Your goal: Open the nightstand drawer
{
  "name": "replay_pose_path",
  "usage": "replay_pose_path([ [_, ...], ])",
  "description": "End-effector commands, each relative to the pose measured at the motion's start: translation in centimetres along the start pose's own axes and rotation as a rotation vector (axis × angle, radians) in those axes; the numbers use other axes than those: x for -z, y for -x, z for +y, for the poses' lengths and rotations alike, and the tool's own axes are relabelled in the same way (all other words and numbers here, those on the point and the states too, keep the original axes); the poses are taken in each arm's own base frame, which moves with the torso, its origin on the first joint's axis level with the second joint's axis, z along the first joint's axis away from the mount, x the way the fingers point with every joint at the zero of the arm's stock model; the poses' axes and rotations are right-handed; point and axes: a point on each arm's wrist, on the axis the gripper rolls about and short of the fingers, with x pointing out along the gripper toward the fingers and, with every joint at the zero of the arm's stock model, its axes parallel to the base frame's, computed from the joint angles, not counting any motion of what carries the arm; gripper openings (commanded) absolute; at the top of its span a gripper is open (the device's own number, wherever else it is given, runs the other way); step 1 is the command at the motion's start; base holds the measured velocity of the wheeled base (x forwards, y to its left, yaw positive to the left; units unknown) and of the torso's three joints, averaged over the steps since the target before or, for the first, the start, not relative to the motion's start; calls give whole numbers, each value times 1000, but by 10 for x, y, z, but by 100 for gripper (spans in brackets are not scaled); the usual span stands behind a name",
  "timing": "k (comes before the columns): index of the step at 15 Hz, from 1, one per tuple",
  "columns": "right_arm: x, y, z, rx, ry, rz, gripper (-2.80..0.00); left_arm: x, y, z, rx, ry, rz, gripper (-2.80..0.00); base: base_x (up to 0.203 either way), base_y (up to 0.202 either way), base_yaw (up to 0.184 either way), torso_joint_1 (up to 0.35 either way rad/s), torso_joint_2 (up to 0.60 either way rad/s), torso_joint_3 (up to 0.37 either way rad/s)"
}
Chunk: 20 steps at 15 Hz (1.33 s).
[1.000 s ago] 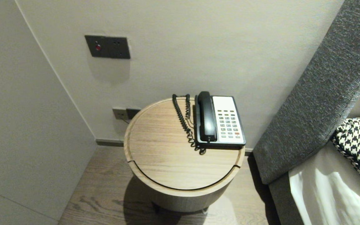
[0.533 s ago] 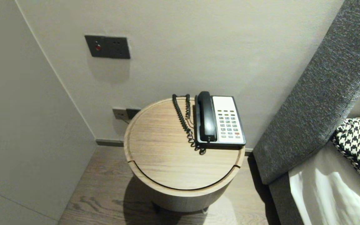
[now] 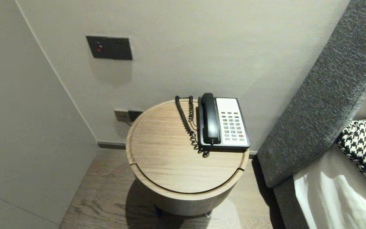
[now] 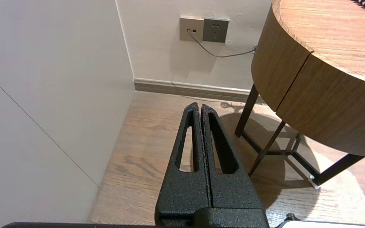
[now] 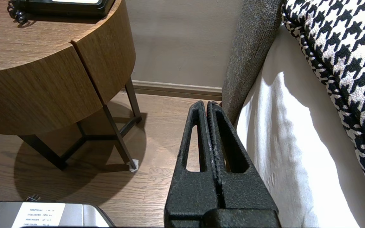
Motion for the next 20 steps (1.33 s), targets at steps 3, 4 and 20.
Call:
replay_pose_path([
  [3,0,0,0,0,0,2,-280,0,0,0,-1,1,-2,-280,0,0,0,0,0,0],
  [4,0,0,0,-1,0,2,-280,0,0,0,-1,1,-2,-280,0,0,0,0,0,0],
  [20,0,0,0,-1,0,3,-280,0,0,0,-1,3,0,-280,0,0,0,0,0,0],
])
